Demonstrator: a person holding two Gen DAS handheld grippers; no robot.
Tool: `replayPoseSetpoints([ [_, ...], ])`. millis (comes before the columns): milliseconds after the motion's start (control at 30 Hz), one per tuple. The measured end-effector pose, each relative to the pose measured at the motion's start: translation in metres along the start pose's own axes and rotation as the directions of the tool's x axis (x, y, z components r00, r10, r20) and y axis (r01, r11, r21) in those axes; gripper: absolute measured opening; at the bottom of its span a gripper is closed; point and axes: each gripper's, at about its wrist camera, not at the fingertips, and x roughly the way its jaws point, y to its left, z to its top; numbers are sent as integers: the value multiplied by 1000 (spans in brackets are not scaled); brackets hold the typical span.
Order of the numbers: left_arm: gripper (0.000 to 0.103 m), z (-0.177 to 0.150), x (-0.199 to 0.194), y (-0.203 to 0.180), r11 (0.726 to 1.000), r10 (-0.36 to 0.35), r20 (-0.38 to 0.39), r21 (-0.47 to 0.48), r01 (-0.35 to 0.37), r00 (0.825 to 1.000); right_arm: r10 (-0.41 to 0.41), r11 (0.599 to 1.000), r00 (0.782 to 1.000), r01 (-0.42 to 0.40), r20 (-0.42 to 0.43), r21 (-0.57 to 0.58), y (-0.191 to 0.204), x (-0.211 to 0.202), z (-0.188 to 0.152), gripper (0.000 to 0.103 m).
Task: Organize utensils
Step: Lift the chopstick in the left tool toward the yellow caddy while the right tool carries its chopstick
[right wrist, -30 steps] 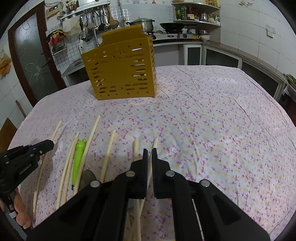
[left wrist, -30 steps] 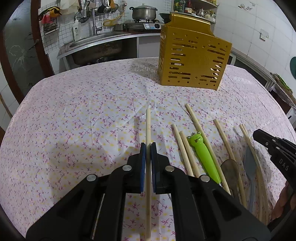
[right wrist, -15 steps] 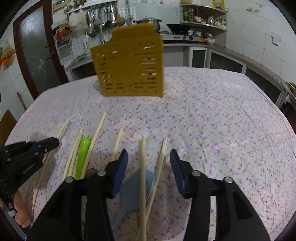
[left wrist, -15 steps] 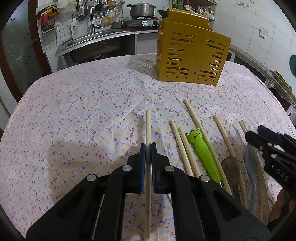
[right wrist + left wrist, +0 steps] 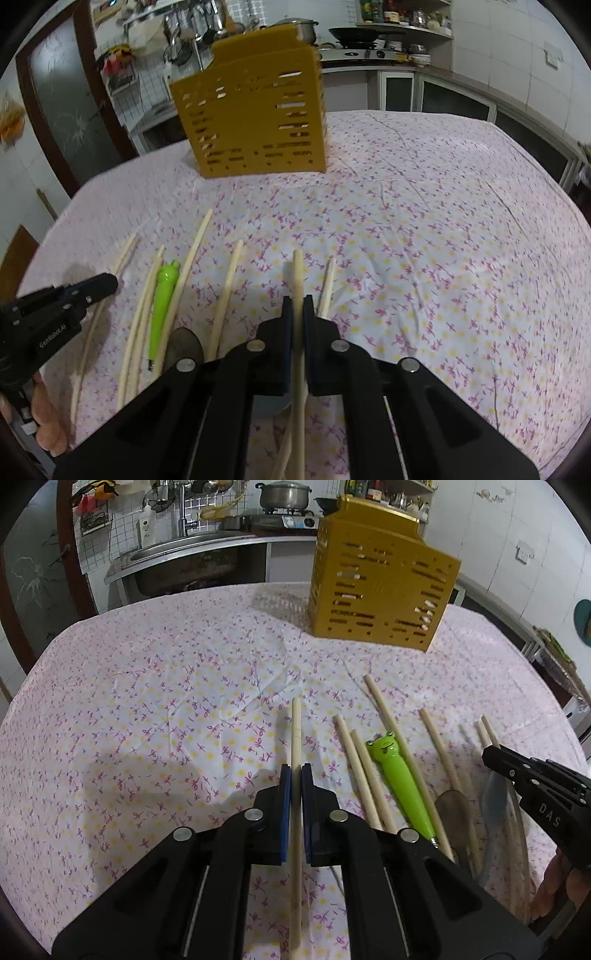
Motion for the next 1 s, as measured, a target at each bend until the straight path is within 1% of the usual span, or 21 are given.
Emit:
replayPoseSetpoints([
  [67,4,0,-4,2,1000,0,9,-1,0,1000,26,999,1000,-26,12,20,-4,-7,0,6],
  [200,4,3,-14,10,999,-21,23,-32,21,1000,71,996,997,-73,39,42,-8,-19,1,6],
  [300,4,6,-25,14,998,-37,52,-45,39,998,117,991,991,-120,60,55,-11,-27,3,6],
  [400,4,7,-32,17,997,-56,74,-52,59,996,141,987,987,-146,74,66,-13,-30,4,6],
  [633,4,10,-44,17,995,-81,105,-53,87,991,162,983,981,-170,109,70,-15,-34,8,6],
  [833,4,23,-57,9,997,-76,146,-22,80,986,142,987,970,-154,198,47,-12,-59,27,6],
  [1000,4,45,-69,4,997,-68,186,-5,71,980,128,990,953,-140,275,25,-10,-78,52,6],
])
